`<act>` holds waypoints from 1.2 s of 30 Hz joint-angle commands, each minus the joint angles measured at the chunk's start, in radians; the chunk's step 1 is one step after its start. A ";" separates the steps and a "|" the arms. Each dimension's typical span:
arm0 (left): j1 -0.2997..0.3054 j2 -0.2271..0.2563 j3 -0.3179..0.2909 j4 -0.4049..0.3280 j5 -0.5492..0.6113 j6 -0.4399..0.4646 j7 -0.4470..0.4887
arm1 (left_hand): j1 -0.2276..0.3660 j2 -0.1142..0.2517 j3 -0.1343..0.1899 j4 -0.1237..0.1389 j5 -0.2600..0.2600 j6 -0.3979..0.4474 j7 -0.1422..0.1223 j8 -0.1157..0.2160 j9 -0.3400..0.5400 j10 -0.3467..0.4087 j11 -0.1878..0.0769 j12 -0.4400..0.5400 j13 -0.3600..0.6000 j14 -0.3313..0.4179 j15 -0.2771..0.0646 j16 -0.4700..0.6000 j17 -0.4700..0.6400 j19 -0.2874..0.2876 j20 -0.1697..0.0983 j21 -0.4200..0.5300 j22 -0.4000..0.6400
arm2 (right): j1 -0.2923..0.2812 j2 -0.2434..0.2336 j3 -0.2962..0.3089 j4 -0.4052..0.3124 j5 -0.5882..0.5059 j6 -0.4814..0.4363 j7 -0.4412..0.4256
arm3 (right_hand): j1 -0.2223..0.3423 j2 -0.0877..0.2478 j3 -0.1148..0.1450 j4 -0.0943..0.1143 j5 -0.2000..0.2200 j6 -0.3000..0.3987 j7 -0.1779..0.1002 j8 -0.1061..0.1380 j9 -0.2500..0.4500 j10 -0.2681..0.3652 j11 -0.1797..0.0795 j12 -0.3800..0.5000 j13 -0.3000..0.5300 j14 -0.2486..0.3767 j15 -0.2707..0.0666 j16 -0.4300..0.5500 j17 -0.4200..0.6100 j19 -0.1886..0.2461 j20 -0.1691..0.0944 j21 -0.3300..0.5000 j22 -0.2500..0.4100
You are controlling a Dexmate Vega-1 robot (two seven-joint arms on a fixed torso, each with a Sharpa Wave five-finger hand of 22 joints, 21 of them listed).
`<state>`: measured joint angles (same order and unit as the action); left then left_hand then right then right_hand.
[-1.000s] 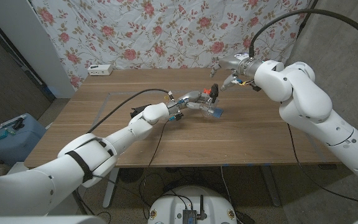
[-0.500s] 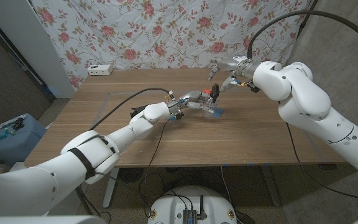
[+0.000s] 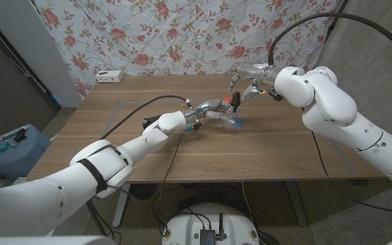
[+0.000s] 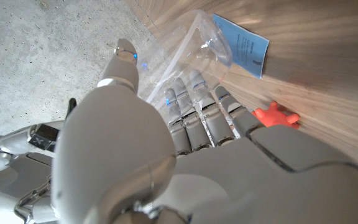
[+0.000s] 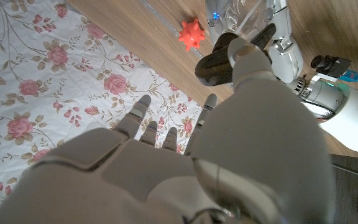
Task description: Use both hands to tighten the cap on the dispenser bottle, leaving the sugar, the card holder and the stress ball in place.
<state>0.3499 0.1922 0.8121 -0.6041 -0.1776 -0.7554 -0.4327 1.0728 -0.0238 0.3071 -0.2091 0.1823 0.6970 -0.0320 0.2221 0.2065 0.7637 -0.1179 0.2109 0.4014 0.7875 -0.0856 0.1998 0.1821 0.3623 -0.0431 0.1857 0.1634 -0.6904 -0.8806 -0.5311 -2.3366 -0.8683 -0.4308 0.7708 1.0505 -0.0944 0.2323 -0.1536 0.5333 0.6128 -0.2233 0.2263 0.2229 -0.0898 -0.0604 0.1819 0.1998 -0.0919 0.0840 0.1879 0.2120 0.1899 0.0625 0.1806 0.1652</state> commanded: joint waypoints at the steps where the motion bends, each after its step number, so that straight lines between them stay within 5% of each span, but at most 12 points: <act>1: -0.010 -0.013 0.004 0.030 0.002 -0.016 -0.002 | -0.063 0.096 0.067 0.057 -0.001 0.128 -0.027 0.007 0.004 0.016 -0.003 0.007 0.001 0.008 -0.082 0.000 0.000 0.002 -0.079 0.000 0.003 | 0.036 -0.010 -0.036 0.020 0.011 -0.026 0.011 | -0.001 0.003 0.001 0.009 0.005 -0.002 0.000 0.000 0.001 -0.008 0.002 0.007 0.002 -0.008 -0.001 0.008 0.002 0.000 0.002 0.004 0.003; 10: -0.013 -0.019 0.010 0.041 0.008 -0.029 0.000 | -0.062 0.096 0.068 0.056 -0.001 0.127 -0.029 0.006 0.004 0.016 -0.002 0.006 0.001 0.009 -0.082 -0.001 0.000 0.002 -0.078 0.000 0.003 | 0.046 -0.011 -0.046 0.006 0.018 -0.072 0.047 | -0.011 0.002 -0.010 0.018 0.006 -0.019 0.000 -0.008 -0.002 -0.010 0.014 0.010 0.002 -0.012 0.007 0.010 0.003 0.002 0.007 0.006 0.003; 21: 0.017 0.015 0.010 -0.040 0.021 -0.002 0.024 | -0.063 0.097 0.068 0.057 -0.001 0.128 -0.029 0.006 0.004 0.016 -0.002 0.006 0.002 0.009 -0.083 0.000 0.001 0.001 -0.078 0.000 0.003 | 0.067 -0.016 -0.067 -0.004 0.018 -0.105 0.083 | -0.029 0.003 -0.021 0.029 0.005 -0.028 0.001 -0.012 -0.004 -0.009 0.025 0.013 0.002 -0.015 0.012 0.013 0.003 0.004 0.012 0.008 0.004; 36: 0.023 0.017 0.009 -0.052 0.023 0.007 0.029 | -0.063 0.098 0.069 0.057 -0.001 0.126 -0.029 0.005 0.004 0.016 -0.003 0.006 0.003 0.010 -0.081 0.001 0.002 0.001 -0.077 0.000 0.003 | 0.071 -0.028 -0.079 -0.007 0.015 -0.123 0.083 | -0.091 0.016 -0.049 0.066 -0.001 0.037 0.003 0.017 0.004 0.001 0.014 0.021 0.002 -0.009 0.012 0.019 0.003 0.015 0.018 0.011 0.004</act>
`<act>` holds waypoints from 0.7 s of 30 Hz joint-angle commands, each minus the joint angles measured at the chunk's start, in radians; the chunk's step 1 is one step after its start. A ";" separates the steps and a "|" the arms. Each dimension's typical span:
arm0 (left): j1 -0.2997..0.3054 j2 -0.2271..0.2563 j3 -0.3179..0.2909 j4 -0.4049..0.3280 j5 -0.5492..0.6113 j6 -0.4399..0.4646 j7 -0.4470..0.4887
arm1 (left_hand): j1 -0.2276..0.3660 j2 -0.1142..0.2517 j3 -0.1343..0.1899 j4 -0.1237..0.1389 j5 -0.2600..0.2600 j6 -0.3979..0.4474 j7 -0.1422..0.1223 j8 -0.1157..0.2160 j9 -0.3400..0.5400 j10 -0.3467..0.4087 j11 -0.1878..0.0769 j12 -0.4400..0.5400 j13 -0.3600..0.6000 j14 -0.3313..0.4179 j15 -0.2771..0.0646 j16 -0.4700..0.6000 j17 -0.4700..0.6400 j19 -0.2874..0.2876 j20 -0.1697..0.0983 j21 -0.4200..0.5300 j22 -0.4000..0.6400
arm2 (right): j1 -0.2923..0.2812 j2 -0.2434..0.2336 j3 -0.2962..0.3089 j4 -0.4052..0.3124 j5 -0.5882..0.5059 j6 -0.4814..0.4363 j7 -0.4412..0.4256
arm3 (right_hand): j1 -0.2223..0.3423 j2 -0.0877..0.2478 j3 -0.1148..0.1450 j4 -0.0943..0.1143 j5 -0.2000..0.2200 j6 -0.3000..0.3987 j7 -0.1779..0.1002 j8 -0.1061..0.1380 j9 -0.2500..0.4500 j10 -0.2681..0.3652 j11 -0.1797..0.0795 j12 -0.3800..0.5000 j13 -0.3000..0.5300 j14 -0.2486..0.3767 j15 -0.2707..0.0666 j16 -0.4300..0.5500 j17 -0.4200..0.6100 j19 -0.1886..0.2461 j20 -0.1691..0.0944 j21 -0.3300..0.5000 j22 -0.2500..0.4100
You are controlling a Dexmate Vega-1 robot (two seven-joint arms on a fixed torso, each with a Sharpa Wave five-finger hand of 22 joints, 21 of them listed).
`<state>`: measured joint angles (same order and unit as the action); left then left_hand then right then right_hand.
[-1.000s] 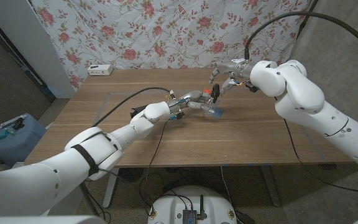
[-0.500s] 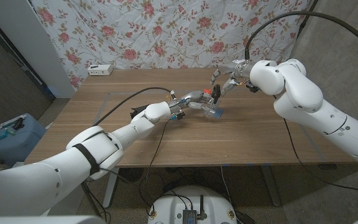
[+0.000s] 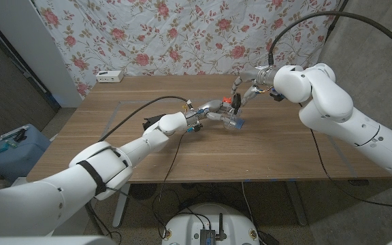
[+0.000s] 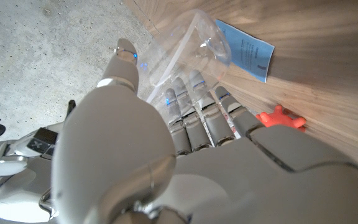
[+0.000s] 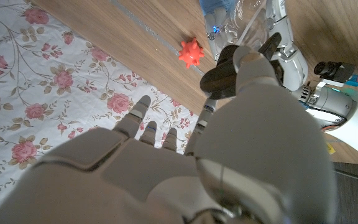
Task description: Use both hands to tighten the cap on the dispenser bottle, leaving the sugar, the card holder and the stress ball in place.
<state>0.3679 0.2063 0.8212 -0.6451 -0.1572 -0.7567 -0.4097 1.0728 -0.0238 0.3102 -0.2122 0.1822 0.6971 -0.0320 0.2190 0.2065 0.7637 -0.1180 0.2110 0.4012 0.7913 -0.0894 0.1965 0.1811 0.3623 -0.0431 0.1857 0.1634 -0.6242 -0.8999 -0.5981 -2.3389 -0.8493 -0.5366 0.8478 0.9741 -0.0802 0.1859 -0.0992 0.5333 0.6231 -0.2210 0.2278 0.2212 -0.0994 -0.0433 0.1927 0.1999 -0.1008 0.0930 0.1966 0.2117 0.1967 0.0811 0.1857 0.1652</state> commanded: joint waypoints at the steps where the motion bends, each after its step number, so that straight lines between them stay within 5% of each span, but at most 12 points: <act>1: 0.004 0.001 0.000 -0.006 0.002 0.006 0.005 | -0.063 0.098 0.066 0.060 -0.001 0.126 -0.029 0.008 0.004 0.016 -0.004 0.006 0.003 0.005 -0.077 0.004 0.003 0.001 -0.077 0.000 0.003 | 0.006 -0.008 -0.014 -0.005 -0.008 -0.021 0.009 | -0.016 0.002 -0.003 0.012 -0.001 0.029 0.000 0.016 0.006 0.011 -0.004 0.010 0.002 0.000 0.002 0.010 0.003 0.008 -0.001 0.006 0.004; 21: 0.000 -0.005 0.002 0.006 0.002 -0.004 0.004 | -0.063 0.099 0.067 0.060 -0.001 0.128 -0.028 0.009 0.004 0.017 -0.002 0.005 0.004 0.005 -0.074 0.005 0.004 0.001 -0.078 0.000 0.003 | 0.033 0.007 -0.036 0.004 -0.025 -0.055 0.075 | -0.066 0.007 -0.030 0.037 -0.008 0.102 0.000 0.045 0.013 0.041 -0.007 0.020 0.001 0.010 -0.002 0.015 0.003 0.032 -0.005 0.010 0.004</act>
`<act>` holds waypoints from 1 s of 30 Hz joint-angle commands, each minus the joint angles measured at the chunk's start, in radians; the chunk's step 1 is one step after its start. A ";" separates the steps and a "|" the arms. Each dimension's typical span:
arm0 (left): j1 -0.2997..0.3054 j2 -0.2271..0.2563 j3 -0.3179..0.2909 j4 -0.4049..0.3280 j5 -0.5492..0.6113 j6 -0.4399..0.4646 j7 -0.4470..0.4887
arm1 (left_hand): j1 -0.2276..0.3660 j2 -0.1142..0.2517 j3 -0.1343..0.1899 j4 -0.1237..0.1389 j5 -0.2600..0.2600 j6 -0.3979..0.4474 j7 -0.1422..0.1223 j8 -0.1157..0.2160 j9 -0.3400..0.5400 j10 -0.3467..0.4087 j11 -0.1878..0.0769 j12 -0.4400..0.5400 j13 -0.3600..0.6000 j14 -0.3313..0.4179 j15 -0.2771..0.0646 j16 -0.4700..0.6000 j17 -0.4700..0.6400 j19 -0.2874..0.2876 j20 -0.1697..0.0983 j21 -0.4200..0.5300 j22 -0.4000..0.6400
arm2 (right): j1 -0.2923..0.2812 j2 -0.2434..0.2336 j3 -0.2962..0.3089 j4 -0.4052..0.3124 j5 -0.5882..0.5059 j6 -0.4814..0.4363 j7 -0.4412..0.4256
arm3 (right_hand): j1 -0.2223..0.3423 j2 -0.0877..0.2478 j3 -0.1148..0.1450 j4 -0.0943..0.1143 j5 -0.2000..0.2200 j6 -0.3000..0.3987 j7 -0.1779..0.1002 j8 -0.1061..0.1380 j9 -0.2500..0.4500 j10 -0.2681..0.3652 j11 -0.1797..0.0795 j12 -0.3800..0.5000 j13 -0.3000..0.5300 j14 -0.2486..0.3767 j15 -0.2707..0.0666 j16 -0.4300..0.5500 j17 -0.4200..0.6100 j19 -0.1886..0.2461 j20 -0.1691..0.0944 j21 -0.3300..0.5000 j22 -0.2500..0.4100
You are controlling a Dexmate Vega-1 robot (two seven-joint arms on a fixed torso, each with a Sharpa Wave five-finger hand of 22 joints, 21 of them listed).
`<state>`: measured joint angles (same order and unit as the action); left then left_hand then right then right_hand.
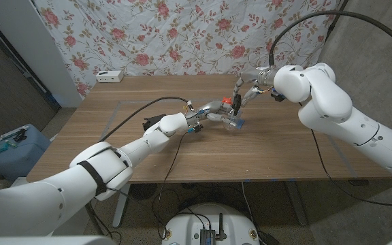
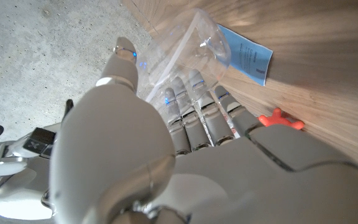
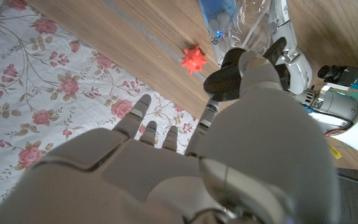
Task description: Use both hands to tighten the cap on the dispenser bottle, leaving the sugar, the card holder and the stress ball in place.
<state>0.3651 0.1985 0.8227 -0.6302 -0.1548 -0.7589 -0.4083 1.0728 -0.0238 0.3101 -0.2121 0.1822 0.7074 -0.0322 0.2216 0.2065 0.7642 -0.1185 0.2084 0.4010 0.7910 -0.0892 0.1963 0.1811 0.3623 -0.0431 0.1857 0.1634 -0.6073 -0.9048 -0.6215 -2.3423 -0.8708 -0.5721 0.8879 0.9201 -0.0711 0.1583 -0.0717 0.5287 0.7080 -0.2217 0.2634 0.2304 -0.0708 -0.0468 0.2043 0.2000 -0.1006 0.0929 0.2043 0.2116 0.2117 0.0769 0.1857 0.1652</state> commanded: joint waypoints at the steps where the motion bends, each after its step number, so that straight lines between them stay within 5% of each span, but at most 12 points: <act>1: 0.004 0.003 0.000 -0.011 0.000 -0.002 0.003 | -0.063 0.099 0.067 0.060 -0.001 0.117 -0.027 0.006 0.004 0.015 -0.001 0.007 0.004 0.006 -0.074 0.005 0.004 0.001 -0.077 0.000 0.003 | 0.018 0.012 -0.011 0.009 0.001 -0.020 0.038 | -0.014 -0.002 -0.004 0.011 -0.004 0.018 0.001 0.010 0.004 0.015 -0.002 0.009 0.001 0.011 -0.002 0.008 0.003 0.018 -0.002 0.010 0.004; 30: 0.013 0.012 0.001 -0.032 0.010 0.008 0.021 | -0.062 0.101 0.069 0.059 0.000 0.119 -0.026 0.006 0.004 0.018 -0.001 0.008 0.005 0.006 -0.074 0.005 0.004 0.001 -0.076 0.000 0.003 | 0.086 0.031 -0.068 0.030 0.038 -0.123 0.107 | -0.189 0.014 -0.073 0.103 -0.043 0.080 0.005 0.016 -0.003 0.070 0.037 0.016 0.001 0.037 -0.003 0.018 0.006 0.063 -0.019 0.012 0.004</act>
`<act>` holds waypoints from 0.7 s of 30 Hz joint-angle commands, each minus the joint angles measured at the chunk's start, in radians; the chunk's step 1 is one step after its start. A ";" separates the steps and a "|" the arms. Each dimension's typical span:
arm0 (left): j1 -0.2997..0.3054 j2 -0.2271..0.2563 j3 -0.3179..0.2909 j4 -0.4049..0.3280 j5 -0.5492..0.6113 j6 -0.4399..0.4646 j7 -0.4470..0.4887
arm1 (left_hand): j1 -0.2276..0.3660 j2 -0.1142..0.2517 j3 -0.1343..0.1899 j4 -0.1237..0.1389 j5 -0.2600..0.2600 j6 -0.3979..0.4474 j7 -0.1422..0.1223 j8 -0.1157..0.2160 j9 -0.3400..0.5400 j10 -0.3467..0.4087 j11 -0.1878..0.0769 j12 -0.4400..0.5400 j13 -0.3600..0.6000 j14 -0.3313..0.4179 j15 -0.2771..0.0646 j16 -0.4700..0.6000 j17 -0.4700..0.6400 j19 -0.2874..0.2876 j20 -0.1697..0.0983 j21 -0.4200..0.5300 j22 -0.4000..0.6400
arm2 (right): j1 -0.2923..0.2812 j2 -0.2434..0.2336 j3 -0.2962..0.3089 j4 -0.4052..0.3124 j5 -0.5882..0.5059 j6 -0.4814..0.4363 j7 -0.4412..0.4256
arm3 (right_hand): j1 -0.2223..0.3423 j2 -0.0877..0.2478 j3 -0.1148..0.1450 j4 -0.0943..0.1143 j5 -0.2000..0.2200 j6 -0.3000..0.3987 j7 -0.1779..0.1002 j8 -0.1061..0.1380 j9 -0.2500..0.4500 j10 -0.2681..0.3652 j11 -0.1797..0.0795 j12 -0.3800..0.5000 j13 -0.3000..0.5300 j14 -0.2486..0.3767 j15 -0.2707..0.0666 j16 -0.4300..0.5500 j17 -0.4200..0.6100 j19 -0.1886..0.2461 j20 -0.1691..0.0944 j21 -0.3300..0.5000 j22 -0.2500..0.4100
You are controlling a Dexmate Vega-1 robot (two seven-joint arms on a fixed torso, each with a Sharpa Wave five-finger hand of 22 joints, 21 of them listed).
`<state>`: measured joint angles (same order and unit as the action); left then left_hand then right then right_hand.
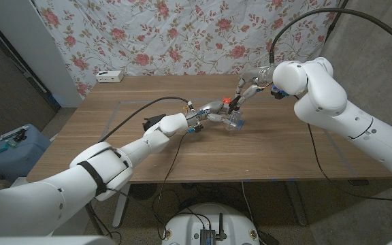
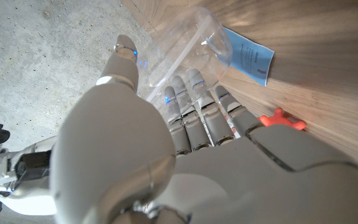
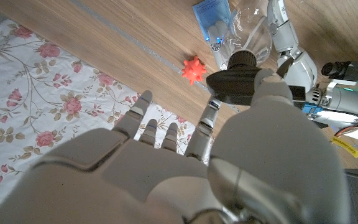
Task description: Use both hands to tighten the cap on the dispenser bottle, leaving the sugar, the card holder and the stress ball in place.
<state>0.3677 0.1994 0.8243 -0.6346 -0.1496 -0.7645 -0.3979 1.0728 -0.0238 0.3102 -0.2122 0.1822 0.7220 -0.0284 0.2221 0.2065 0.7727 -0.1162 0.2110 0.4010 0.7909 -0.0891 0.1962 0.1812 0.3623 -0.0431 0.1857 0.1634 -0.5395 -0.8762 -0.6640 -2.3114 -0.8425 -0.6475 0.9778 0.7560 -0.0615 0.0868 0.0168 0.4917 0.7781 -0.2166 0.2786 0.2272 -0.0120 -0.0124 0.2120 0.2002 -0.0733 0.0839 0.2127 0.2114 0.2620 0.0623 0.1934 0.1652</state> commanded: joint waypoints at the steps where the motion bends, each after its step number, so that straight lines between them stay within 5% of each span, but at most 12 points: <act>1: 0.011 0.012 -0.001 -0.030 0.005 0.015 0.011 | -0.063 0.102 0.068 0.060 0.000 0.105 -0.030 0.005 0.004 0.009 -0.003 0.006 0.005 0.005 -0.073 0.006 0.005 0.001 -0.076 0.000 0.003 | 0.018 0.001 -0.028 -0.003 0.007 -0.053 0.016 | -0.030 0.004 -0.004 0.017 -0.008 0.011 0.000 0.000 -0.001 0.013 0.003 0.008 0.001 0.012 0.006 0.010 0.006 0.014 -0.005 0.005 0.004; 14: 0.007 0.004 0.000 -0.011 0.006 0.005 0.015 | -0.061 0.103 0.070 0.059 0.000 0.105 -0.029 0.005 0.004 0.010 -0.002 0.006 0.006 0.007 -0.074 0.006 0.004 0.001 -0.075 0.000 0.003 | 0.018 0.008 -0.070 -0.024 -0.059 -0.113 0.027 | -0.100 0.002 -0.037 0.051 -0.029 0.073 0.002 0.006 -0.017 0.070 0.020 0.019 0.000 0.042 -0.008 0.020 0.008 0.046 -0.026 0.007 0.003; 21: 0.017 0.013 -0.001 -0.034 0.007 0.014 0.021 | -0.061 0.102 0.070 0.058 0.000 0.106 -0.032 0.006 0.004 0.010 -0.003 0.006 0.006 0.006 -0.073 0.006 0.004 0.001 -0.075 0.000 0.003 | -0.006 0.015 -0.068 -0.040 -0.088 -0.130 0.007 | -0.132 0.004 -0.053 0.067 -0.041 0.123 0.024 0.014 -0.026 0.111 0.023 0.026 0.000 0.075 -0.025 0.031 0.009 0.076 -0.034 0.011 0.003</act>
<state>0.3765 0.2063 0.8243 -0.6544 -0.1452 -0.7561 -0.3844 1.0728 -0.0238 0.3144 -0.2164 0.1822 0.7419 -0.0265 0.2194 0.2065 0.7760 -0.1196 0.2103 0.4063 0.7874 -0.0889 0.1966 0.1815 0.3623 -0.0431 0.1857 0.1634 -0.5248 -0.8710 -0.7196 -2.3305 -0.8848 -0.7416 0.9984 0.6286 -0.0549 0.0371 0.0745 0.4538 0.8800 -0.1898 0.2831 0.2003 0.0862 0.0106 0.2319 0.2003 -0.0088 0.0598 0.2344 0.2164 0.3208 0.0287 0.1941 0.1652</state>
